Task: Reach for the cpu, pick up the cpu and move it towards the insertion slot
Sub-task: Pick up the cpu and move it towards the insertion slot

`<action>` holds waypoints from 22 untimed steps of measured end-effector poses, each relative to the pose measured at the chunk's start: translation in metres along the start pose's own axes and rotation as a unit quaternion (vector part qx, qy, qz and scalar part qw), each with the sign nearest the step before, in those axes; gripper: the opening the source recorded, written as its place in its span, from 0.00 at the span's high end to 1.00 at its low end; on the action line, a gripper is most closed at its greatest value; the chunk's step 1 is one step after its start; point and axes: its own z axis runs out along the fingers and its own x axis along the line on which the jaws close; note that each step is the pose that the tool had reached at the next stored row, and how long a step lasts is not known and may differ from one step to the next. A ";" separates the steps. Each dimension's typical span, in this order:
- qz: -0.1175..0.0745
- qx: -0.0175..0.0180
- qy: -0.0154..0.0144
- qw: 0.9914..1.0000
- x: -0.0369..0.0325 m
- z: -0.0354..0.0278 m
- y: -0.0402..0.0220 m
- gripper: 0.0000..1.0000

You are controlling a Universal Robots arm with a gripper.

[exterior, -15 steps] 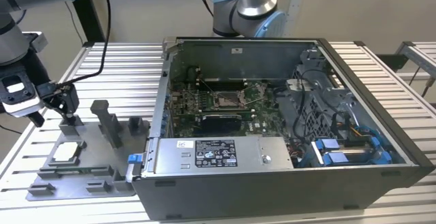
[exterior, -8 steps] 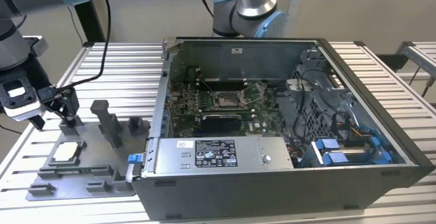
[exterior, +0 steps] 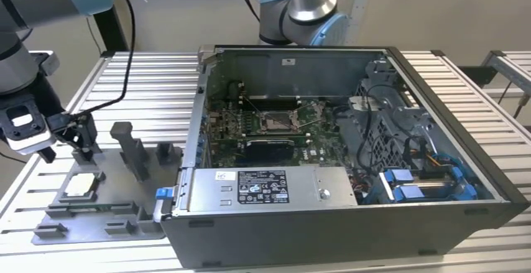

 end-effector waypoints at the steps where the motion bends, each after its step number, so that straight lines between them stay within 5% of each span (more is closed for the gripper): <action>1: 0.000 0.000 0.000 1.000 0.0001 0.0017 -0.0004 0.00; 22: 0.002 0.000 0.000 1.000 0.0013 0.0284 -0.0154 0.00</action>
